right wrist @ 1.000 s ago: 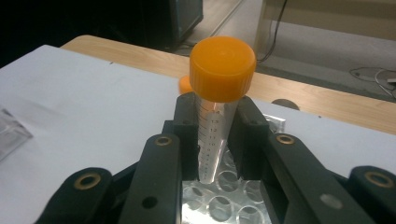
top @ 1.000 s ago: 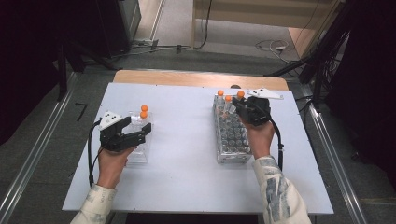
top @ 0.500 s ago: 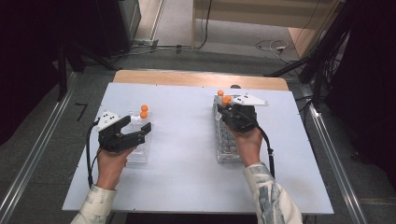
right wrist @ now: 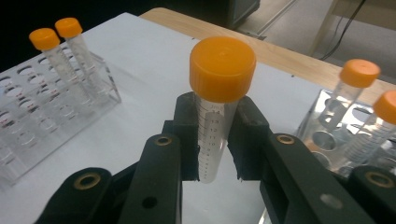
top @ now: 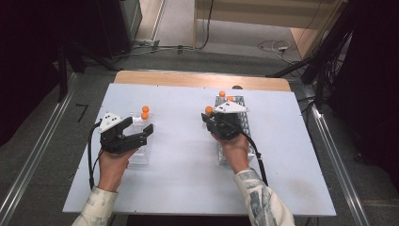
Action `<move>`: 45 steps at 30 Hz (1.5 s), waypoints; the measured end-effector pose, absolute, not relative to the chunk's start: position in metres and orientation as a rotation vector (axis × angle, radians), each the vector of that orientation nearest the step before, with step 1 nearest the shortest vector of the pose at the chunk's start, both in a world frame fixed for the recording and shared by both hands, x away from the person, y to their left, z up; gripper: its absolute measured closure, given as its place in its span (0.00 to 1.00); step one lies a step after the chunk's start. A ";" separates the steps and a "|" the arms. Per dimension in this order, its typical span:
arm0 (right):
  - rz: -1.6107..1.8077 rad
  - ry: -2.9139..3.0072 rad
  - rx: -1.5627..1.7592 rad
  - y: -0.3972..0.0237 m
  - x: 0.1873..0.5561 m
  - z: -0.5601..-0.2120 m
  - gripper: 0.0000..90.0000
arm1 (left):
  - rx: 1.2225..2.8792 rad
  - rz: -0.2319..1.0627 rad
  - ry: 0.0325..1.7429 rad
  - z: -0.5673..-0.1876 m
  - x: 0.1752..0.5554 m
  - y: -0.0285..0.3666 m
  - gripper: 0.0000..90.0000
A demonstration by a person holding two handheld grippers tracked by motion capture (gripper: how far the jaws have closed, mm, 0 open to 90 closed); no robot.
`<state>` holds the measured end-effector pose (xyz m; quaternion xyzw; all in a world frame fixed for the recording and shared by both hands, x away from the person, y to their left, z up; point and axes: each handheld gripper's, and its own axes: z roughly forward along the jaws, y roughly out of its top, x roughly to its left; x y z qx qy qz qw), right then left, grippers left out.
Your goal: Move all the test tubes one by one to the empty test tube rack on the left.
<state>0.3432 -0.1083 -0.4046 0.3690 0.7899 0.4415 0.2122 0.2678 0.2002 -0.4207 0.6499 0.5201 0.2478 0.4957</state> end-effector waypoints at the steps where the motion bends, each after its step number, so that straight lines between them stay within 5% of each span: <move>1: 1.226 2.200 1.021 -0.106 0.342 -0.405 0.80 | 1.579 0.602 1.259 -0.421 0.268 0.200 0.19; 45: 1.197 2.417 0.790 -0.033 0.311 -0.435 0.80 | 1.671 0.558 1.158 -0.423 0.264 0.168 0.19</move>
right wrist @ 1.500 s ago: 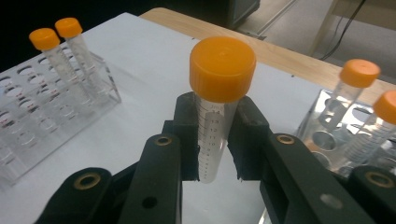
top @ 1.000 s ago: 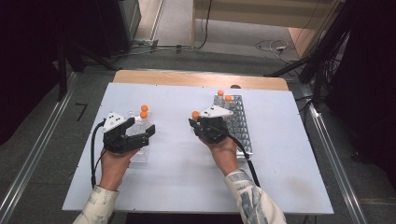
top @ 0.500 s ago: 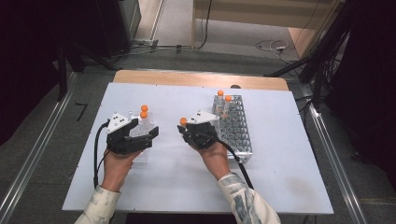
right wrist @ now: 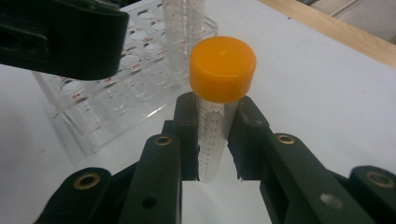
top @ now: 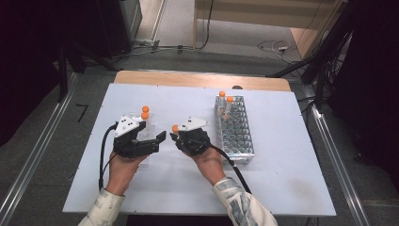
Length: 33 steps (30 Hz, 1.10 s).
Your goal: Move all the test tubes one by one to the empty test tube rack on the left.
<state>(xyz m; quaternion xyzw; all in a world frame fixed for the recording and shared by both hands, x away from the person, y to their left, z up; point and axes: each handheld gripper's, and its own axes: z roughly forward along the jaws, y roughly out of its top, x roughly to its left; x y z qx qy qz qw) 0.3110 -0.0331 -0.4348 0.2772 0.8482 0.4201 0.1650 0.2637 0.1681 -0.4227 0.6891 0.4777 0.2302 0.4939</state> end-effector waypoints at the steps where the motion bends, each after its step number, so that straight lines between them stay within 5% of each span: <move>1: 1.197 2.418 0.782 -0.032 0.311 -0.435 0.80 | 1.676 0.556 1.152 -0.423 0.263 0.167 0.19; 14: 1.228 2.465 0.744 -0.017 0.299 -0.441 0.80 | 1.736 0.532 1.092 -0.428 0.263 0.155 0.23; 28: 1.225 2.482 0.736 -0.013 0.297 -0.443 0.80 | 1.774 0.475 1.007 -0.432 0.262 0.151 0.75; 33: 1.220 2.485 0.738 -0.013 0.297 -0.444 0.80 | 1.782 0.469 1.010 -0.431 0.262 0.152 0.78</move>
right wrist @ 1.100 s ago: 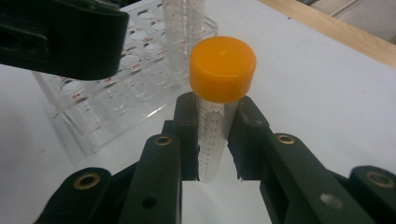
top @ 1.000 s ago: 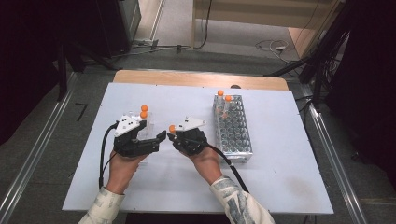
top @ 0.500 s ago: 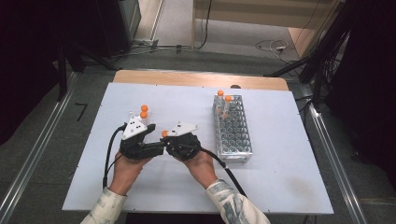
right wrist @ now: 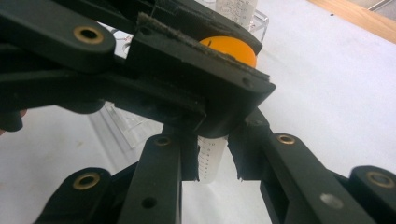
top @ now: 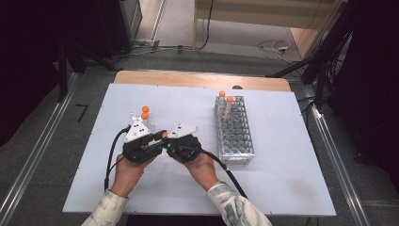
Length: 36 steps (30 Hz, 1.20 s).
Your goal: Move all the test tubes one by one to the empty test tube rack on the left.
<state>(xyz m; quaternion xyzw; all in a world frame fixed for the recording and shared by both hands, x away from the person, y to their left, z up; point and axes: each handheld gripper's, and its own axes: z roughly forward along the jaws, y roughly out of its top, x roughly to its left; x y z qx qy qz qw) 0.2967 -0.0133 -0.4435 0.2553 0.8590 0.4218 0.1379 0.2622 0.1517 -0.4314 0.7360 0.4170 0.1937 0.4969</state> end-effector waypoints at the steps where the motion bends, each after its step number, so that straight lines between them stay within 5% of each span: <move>1: 1.221 2.483 0.742 -0.013 0.297 -0.444 0.80 | 1.788 0.473 1.009 -0.431 0.262 0.151 0.78; 7: 1.241 2.475 0.744 -0.014 0.296 -0.443 0.78 | 1.788 0.480 1.011 -0.429 0.262 0.151 0.78; 15: 1.239 2.479 0.771 -0.021 0.299 -0.440 0.42 | 1.758 0.484 1.019 -0.423 0.263 0.158 0.78; 19: 1.255 2.456 0.843 -0.031 0.305 -0.437 0.33 | 1.742 0.482 1.027 -0.420 0.263 0.162 0.78; 36: 1.288 2.381 0.955 -0.067 0.312 -0.432 0.26 | 1.676 0.494 1.071 -0.408 0.264 0.183 0.78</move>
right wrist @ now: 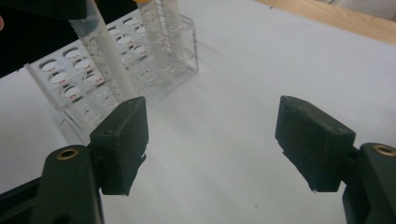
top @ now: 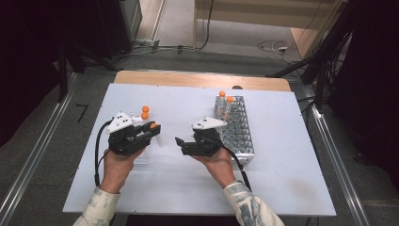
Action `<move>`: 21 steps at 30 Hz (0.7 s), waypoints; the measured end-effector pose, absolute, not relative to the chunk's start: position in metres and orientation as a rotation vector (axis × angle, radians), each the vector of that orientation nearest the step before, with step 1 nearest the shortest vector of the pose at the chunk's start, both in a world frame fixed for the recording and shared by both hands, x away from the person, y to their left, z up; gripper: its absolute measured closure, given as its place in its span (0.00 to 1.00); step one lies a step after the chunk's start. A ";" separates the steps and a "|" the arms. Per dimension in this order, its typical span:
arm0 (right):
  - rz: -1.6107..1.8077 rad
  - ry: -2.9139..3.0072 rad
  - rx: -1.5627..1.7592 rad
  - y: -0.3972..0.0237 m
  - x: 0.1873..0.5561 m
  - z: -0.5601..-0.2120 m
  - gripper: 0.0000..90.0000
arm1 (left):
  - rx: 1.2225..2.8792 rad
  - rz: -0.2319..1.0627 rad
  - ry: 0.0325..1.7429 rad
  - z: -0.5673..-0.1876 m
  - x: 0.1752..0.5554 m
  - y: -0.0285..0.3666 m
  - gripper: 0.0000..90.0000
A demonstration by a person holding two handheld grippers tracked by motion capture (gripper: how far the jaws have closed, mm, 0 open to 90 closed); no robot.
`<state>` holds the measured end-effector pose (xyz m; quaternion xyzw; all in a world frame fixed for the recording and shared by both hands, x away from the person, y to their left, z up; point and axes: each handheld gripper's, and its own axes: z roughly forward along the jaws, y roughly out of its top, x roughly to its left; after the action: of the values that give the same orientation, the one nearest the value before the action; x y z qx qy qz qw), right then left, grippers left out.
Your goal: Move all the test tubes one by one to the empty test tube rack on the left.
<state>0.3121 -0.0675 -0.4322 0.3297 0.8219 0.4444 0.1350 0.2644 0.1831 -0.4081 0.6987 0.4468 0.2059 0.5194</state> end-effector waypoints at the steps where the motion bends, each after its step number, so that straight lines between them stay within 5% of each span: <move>1: 1.286 2.375 0.962 -0.070 0.312 -0.432 0.26 | 1.668 0.498 1.076 -0.407 0.264 0.185 0.78; 21: 1.268 2.313 0.976 -0.097 0.317 -0.425 0.26 | 1.526 0.565 1.127 -0.391 0.263 0.219 0.78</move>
<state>0.3173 -0.0974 -0.4247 0.3422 0.8113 0.4448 0.1635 0.2630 0.2186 -0.3909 0.6446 0.4758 0.2387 0.5488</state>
